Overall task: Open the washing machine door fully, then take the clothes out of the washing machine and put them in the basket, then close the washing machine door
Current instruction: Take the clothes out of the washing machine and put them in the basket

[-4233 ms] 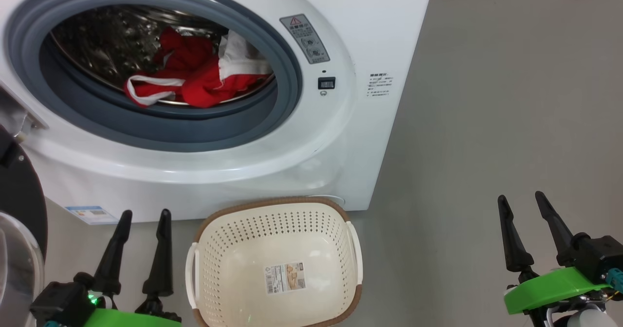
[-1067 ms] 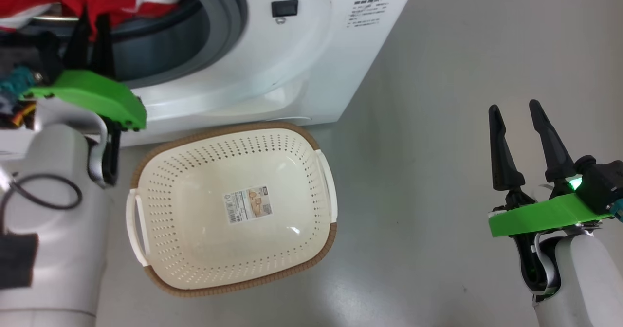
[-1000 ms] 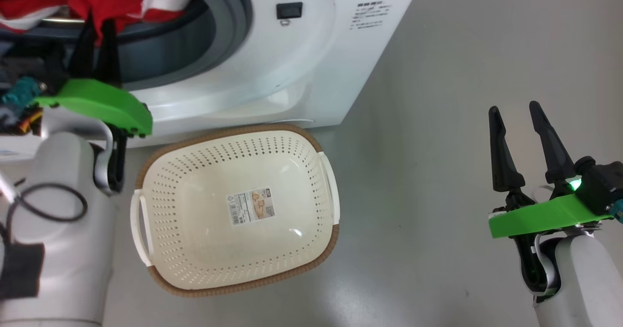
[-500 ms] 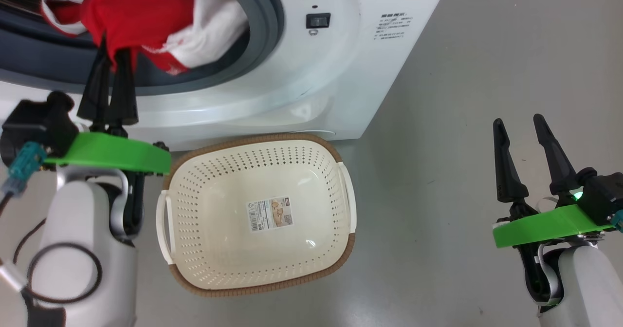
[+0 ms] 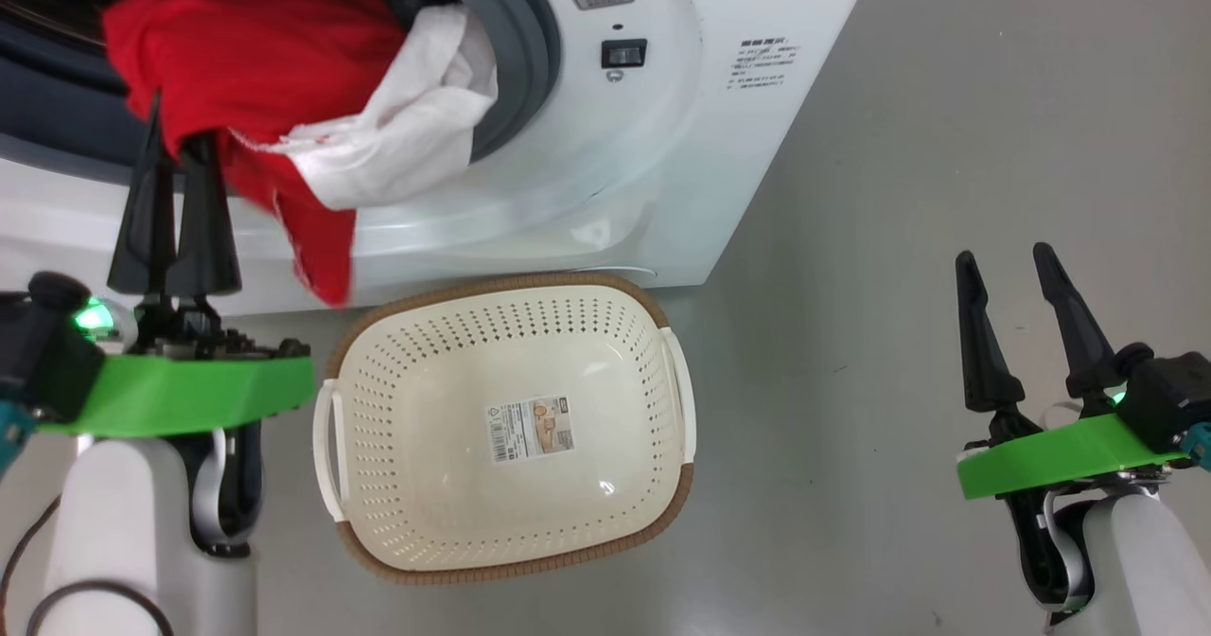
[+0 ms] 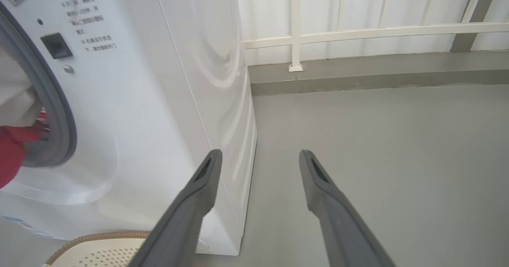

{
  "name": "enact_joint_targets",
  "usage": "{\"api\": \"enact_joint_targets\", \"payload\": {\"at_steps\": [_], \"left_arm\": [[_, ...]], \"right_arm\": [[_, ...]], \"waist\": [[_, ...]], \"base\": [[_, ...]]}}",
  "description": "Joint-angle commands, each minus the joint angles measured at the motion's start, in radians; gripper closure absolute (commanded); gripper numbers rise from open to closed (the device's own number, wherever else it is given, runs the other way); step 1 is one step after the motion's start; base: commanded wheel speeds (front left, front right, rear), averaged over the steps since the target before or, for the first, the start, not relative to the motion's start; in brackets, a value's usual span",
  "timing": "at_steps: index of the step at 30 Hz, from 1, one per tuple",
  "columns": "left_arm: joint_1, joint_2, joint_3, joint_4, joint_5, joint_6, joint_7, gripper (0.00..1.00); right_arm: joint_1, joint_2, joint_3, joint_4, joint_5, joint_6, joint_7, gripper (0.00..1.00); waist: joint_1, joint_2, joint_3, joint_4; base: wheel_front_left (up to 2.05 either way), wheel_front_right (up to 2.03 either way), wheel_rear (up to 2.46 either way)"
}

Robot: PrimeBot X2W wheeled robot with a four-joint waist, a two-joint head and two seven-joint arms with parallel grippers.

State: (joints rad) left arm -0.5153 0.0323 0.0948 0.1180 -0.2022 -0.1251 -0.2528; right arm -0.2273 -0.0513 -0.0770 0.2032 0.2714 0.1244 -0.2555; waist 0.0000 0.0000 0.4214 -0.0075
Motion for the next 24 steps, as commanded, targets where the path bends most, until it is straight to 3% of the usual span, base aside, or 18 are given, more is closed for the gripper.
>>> {"api": "enact_joint_targets", "payload": {"at_steps": [1,9,18,24], "left_arm": [[0.032,0.019,0.025,-0.055,-0.002,-0.005,-0.009,1.00],[0.066,0.018,0.010,-0.137,-0.034,-0.001,-0.009,1.00],[0.104,0.018,-0.004,-0.229,-0.048,0.041,-0.009,1.00],[0.127,0.018,-0.027,-0.214,-0.051,0.048,-0.009,1.00]], "right_arm": [[0.018,-0.001,0.027,-0.018,-0.006,0.006,-0.006,0.00],[0.022,-0.003,0.030,-0.017,-0.007,0.006,-0.006,0.00],[0.028,-0.004,0.034,-0.017,-0.007,0.006,-0.006,0.00],[0.028,-0.003,0.039,-0.016,-0.006,0.006,-0.006,0.00]], "waist": [[0.0000,0.0000,-0.002,0.001],[0.0000,0.0000,-0.008,0.004],[0.0000,0.0000,-0.015,0.003],[0.0000,0.0000,-0.014,0.001]], "base": [[0.00,0.00,0.00],[0.00,0.00,0.00],[0.00,0.00,0.00],[0.00,0.00,0.00]]}}
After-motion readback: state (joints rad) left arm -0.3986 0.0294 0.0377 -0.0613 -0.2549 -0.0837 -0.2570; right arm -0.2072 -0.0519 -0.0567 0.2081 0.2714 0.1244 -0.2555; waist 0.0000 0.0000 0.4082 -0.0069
